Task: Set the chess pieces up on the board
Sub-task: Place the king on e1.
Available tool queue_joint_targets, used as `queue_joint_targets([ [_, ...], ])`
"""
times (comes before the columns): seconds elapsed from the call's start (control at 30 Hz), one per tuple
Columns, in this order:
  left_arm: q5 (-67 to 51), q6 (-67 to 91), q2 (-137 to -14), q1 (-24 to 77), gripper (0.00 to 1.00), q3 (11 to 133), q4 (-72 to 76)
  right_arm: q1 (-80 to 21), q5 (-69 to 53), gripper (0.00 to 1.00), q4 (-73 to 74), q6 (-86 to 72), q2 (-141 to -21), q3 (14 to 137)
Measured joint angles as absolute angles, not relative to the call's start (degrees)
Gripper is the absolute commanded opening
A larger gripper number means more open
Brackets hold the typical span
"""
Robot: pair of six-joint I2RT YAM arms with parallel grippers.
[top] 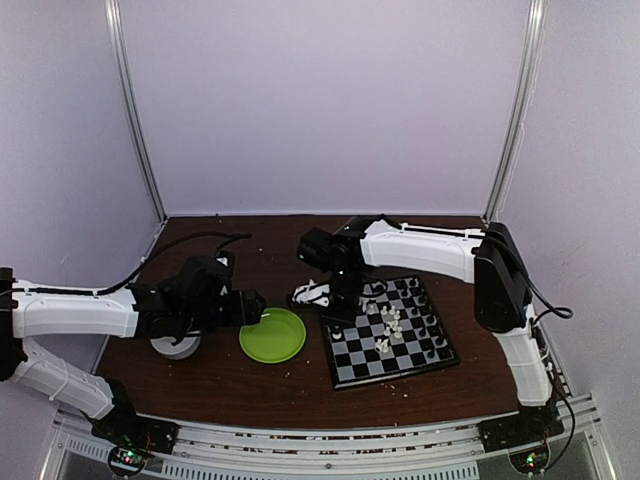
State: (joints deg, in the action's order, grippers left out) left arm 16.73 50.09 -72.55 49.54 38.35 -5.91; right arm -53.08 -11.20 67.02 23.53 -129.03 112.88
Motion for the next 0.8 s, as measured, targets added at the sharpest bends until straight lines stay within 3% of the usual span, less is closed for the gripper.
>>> queue_joint_targets([
  [0.3, 16.60, 50.09, -73.41, 49.54, 0.78, 38.37, -5.80, -52.95, -11.51, 0.28, 67.53, 23.55, -129.95, 113.23],
  [0.63, 16.40, 50.06, -73.41, 49.54, 0.78, 38.37, -5.78, -52.93, -11.51, 0.32, 67.77, 23.55, -128.68, 112.79],
  [0.8, 16.27, 49.45, -73.41, 49.54, 0.78, 39.03, -6.17, -51.37, -11.57, 0.32, 66.96, 23.59, -119.72, 108.20],
])
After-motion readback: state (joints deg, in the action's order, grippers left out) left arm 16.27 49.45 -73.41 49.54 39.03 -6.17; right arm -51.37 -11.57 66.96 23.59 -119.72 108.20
